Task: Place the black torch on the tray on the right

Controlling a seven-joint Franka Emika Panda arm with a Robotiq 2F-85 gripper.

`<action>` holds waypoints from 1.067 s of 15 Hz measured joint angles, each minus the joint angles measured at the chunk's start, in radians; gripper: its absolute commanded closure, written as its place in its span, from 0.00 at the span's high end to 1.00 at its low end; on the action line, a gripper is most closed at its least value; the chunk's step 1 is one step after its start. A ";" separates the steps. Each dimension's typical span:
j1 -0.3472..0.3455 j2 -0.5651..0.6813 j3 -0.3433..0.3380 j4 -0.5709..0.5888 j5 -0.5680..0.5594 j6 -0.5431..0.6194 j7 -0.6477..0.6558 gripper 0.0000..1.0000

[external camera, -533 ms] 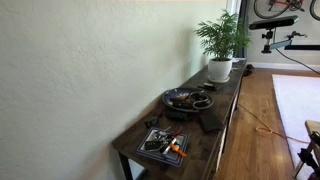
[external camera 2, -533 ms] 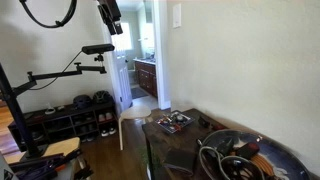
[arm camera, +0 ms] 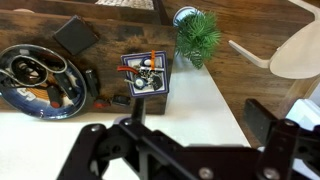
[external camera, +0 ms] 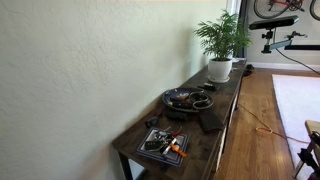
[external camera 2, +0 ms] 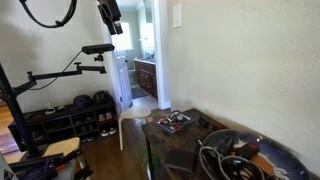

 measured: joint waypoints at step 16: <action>-0.057 0.166 -0.098 -0.046 0.001 0.158 0.001 1.00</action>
